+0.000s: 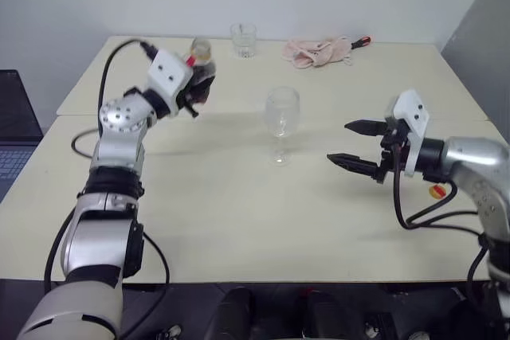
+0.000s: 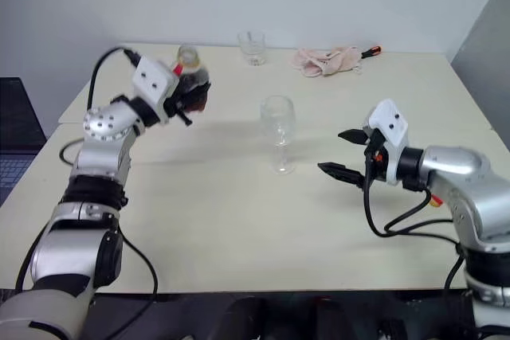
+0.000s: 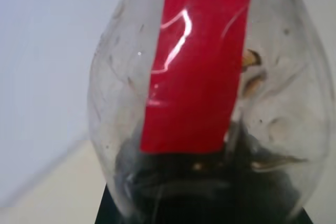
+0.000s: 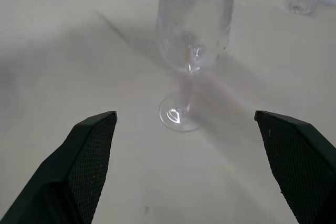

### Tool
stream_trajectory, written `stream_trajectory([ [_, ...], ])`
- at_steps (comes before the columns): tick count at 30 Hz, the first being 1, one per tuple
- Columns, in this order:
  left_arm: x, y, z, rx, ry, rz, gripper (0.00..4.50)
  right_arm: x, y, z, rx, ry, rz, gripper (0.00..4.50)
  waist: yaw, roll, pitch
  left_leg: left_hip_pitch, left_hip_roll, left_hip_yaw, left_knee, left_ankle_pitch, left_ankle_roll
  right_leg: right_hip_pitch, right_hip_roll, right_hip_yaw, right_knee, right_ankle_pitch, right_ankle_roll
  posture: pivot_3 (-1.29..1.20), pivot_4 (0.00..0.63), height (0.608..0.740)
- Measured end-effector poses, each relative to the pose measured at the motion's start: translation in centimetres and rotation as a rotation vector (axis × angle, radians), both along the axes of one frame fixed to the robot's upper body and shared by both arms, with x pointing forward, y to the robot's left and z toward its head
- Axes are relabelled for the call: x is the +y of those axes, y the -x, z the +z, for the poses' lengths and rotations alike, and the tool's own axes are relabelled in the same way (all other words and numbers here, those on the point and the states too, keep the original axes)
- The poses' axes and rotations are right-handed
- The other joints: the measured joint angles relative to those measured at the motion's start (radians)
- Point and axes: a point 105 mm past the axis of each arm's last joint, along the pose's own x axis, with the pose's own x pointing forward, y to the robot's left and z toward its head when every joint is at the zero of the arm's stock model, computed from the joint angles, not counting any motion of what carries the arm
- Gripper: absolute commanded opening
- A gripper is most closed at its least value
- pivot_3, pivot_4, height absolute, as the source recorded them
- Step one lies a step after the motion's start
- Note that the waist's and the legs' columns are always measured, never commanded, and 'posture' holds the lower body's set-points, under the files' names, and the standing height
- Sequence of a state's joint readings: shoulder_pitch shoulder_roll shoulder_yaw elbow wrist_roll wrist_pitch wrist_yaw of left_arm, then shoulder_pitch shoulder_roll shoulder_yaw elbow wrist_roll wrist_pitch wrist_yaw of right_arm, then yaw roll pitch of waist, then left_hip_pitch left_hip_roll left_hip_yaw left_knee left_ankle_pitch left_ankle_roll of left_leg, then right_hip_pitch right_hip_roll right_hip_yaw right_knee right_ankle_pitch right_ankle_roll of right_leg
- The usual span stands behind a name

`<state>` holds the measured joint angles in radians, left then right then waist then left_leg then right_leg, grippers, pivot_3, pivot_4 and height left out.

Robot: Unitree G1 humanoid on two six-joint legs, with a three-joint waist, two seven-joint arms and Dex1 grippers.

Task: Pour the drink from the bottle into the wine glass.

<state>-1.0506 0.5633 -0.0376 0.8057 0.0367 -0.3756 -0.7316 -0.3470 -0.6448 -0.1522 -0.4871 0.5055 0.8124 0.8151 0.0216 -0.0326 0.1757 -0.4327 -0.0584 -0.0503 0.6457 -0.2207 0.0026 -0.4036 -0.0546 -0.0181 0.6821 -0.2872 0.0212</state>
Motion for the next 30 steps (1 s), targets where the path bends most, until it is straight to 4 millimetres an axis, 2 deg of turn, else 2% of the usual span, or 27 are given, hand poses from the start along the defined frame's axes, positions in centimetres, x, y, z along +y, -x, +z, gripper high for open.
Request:
stream_trajectory([
  [2,-1.4,-0.1,0.8,-0.065,-0.110,-0.032,1.03,0.2,0.8,-2.1,0.040,-0.019,-0.026,4.50,-0.008,0.000,0.000,0.000,-0.001,0.002,0.000,-0.001,0.001,-0.001,0.000,0.003,0.001,0.000,0.000,0.00,0.150,0.740],
  [3,-2.0,-0.2,0.8,-0.086,-0.164,-0.042,1.02,0.4,1.0,-2.4,0.038,-0.028,-0.042,4.50,-0.015,0.000,0.000,0.000,-0.001,0.002,0.000,-0.002,0.003,-0.001,0.000,0.003,0.002,0.000,0.000,0.00,0.150,0.740],
  [6,-3.5,-0.5,0.2,-0.127,-0.272,-0.063,1.02,1.5,1.5,-1.4,-0.026,-0.056,-0.052,4.50,-0.029,0.000,0.000,0.001,0.000,0.001,0.001,-0.002,0.004,-0.002,0.001,0.003,0.004,0.000,0.001,0.00,0.150,0.740],
  [9,-4.0,-1.0,-0.8,-0.170,-0.401,-0.038,1.02,1.9,1.5,-1.0,-0.050,-0.079,-0.079,4.50,-0.032,0.000,0.000,0.001,0.000,0.001,0.000,-0.002,0.004,-0.002,0.001,0.002,0.003,0.000,0.001,0.00,0.150,0.740],
  [16,-4.2,-1.3,-1.0,-0.277,-0.525,-0.003,1.02,1.8,0.9,-0.3,-0.090,-0.104,-0.141,4.50,-0.027,0.000,0.000,0.001,-0.001,0.001,0.000,-0.001,0.003,-0.002,0.001,0.002,0.003,0.000,0.001,0.00,0.150,0.740],
  [25,-3.9,-1.4,1.0,-0.457,-0.646,0.047,1.01,1.7,0.7,0.2,-0.114,-0.105,-0.167,4.50,-0.027,0.000,0.000,0.001,-0.001,0.001,0.001,-0.001,0.003,-0.002,0.001,0.002,0.004,0.000,0.001,0.00,0.150,0.740],
  [30,-3.7,-1.5,0.2,-0.491,-0.717,0.051,1.01,1.8,0.6,0.6,-0.134,-0.109,-0.161,4.50,-0.027,0.000,0.000,0.001,-0.001,0.001,0.001,-0.001,0.003,-0.002,0.001,0.002,0.004,0.000,0.002,0.00,0.150,0.740],
])
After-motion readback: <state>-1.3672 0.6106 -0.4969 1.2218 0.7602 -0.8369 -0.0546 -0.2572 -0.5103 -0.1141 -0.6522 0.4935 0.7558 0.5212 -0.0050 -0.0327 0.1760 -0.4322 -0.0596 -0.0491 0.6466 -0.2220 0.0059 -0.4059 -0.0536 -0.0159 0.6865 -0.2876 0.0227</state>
